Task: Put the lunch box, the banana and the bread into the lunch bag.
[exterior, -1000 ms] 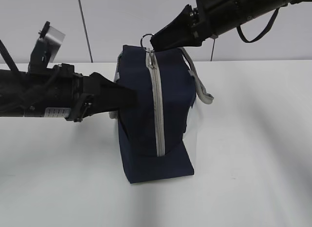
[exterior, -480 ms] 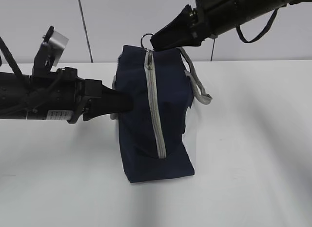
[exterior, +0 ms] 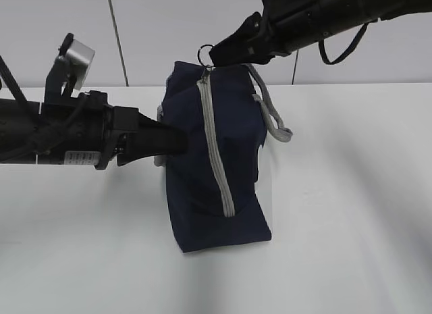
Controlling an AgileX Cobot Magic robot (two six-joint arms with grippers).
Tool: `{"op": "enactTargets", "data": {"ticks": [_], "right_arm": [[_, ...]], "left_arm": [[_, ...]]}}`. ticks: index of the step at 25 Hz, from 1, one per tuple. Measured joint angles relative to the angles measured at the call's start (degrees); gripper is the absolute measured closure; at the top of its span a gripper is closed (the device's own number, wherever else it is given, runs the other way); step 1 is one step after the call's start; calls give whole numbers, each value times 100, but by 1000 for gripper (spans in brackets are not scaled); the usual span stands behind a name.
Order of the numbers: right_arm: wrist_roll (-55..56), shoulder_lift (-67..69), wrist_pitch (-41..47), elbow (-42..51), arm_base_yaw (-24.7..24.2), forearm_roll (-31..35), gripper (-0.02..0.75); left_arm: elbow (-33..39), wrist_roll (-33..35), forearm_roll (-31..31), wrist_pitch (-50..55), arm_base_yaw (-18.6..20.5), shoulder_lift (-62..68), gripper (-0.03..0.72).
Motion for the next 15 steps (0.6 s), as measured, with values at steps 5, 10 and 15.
{"op": "enactTargets", "data": {"ticks": [5,10,15], "right_arm": [[-12,46,-373,-71,0,276,754],[-19,342,-454,-498,0,336,754],[-19,808,-501,-1028,0,336,754]], "left_arm": [[-17,0,5,116,18,0,685],[-17,-2,145,257,18,0,685],[-17,-2,338,389,18,0,686]]}}
